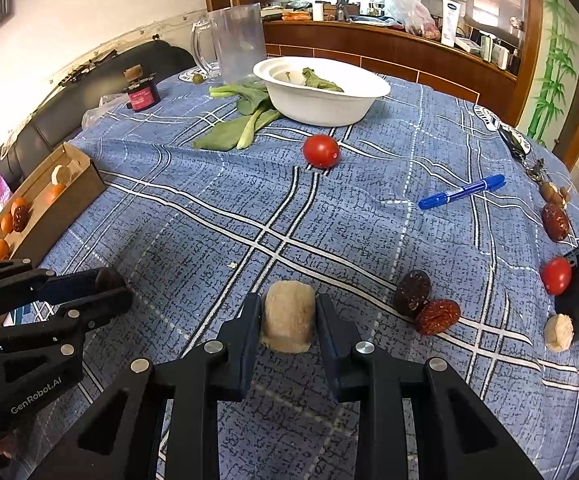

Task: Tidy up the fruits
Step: 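Grasp a dark plum with the left gripper while the right gripper grasps a white cube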

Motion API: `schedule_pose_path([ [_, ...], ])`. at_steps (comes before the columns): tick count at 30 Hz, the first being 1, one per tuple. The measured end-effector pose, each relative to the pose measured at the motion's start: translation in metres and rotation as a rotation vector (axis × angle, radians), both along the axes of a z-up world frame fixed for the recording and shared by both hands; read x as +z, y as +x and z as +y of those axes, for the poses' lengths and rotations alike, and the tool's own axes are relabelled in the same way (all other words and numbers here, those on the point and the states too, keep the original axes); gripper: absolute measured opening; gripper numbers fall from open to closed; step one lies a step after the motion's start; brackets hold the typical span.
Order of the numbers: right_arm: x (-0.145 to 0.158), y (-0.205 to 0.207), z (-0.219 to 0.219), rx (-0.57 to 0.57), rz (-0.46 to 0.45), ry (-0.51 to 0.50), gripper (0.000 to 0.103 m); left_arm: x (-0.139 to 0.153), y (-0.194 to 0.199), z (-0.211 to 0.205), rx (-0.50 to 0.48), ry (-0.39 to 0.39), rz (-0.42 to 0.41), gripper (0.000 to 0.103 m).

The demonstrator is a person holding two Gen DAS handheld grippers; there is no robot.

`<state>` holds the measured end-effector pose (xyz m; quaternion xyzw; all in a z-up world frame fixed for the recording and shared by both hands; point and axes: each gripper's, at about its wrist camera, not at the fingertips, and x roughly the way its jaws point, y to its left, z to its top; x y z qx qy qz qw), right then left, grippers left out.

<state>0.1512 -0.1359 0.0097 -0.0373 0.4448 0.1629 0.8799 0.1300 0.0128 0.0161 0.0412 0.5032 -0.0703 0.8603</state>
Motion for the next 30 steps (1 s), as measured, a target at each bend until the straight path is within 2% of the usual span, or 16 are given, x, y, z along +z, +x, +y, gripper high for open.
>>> schedule_pose_path([
  [9,0.011,-0.019,-0.004,-0.017,-0.006,0.003,0.029,0.017,-0.022,0.006,-0.023,-0.045,-0.025,0.022],
  [15,0.006,-0.016,-0.008,-0.049,0.034,0.010,0.030,0.012,-0.025,0.026,0.007,-0.077,0.015,0.022],
  [17,0.005,-0.010,-0.007,-0.058,0.041,0.020,0.038,0.009,-0.024,0.031,0.018,-0.093,0.030,0.022],
  [19,0.003,-0.003,-0.002,-0.052,0.048,0.018,0.050,0.006,-0.024,0.034,0.018,-0.109,0.041,0.022],
  [23,-0.005,0.007,0.013,-0.030,0.055,-0.034,0.050,0.000,-0.024,0.037,0.015,-0.131,0.063,0.022],
  [25,-0.006,0.008,0.018,-0.014,0.035,-0.056,0.049,0.000,-0.024,0.039,0.017,-0.144,0.060,0.022],
  [26,-0.006,0.008,0.019,-0.010,0.024,-0.067,0.044,0.000,-0.024,0.039,0.015,-0.145,0.059,0.022],
  [27,-0.006,0.007,0.020,-0.004,0.013,-0.079,0.031,-0.001,-0.023,0.039,0.013,-0.146,0.059,0.022],
  [30,-0.005,0.004,0.016,0.003,0.008,-0.066,0.031,-0.001,-0.023,0.039,0.009,-0.153,0.053,0.022],
])
